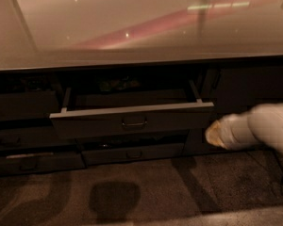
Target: Open top drawer
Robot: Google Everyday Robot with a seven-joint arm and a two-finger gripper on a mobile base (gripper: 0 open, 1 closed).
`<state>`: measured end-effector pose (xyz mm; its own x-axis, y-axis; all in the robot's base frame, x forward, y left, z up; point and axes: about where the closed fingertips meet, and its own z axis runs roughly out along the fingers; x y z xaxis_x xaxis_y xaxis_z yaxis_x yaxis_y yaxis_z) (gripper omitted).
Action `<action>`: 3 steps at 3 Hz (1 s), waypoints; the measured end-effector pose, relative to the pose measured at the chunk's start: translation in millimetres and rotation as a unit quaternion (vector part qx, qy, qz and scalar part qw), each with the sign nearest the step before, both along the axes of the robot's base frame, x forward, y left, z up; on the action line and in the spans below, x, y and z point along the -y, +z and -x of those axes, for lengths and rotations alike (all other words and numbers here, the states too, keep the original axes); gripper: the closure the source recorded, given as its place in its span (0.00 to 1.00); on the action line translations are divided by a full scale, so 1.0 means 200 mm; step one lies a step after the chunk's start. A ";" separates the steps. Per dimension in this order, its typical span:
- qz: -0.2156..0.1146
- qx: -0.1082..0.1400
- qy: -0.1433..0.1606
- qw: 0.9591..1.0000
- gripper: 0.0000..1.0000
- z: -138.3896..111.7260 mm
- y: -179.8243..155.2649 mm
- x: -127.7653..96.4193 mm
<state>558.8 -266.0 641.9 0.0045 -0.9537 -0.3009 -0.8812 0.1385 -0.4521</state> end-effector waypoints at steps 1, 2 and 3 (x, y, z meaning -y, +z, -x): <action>0.003 -0.026 -0.009 1.000 0.81 0.20 -0.15 0.07; -0.011 -0.041 -0.008 0.999 0.58 0.13 -0.15 0.05; -0.111 -0.085 0.027 0.990 0.70 -0.02 -0.13 -0.09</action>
Offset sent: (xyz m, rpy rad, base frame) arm -0.0010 -0.0137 -0.0194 0.0547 0.1002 -0.0301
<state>562.2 -248.0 615.6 -0.0160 -0.8642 -0.5030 -0.9507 0.1689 -0.2599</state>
